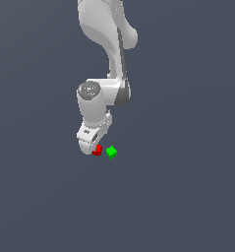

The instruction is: Stack the red cube on top of the green cube.

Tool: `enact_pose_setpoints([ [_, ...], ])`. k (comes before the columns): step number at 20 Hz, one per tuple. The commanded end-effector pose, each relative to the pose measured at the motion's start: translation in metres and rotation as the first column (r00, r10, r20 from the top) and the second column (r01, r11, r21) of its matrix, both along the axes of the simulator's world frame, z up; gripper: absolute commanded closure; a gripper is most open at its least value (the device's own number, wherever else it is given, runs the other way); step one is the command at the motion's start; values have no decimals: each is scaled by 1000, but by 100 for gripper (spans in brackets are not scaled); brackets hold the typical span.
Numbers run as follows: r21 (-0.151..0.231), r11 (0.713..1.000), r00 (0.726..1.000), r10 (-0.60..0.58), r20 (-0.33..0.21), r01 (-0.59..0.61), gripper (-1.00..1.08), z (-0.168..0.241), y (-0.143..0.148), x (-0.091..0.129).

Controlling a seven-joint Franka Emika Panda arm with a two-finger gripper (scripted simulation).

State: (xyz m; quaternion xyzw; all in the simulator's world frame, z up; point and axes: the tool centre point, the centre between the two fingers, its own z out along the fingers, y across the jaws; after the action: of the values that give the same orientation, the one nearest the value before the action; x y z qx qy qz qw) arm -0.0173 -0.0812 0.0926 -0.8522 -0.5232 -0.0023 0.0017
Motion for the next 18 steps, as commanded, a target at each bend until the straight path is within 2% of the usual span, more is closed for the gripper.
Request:
enact_pose_setpoints([
  [1,-1,998,998,67,0,-67,-92,-4,-4,1],
  [10,-4,968,968,252,-1,-252,-92,-17,-16,7],
  [18,-5,945,945,326,-2,-326,-92,-22,-20,10],
])
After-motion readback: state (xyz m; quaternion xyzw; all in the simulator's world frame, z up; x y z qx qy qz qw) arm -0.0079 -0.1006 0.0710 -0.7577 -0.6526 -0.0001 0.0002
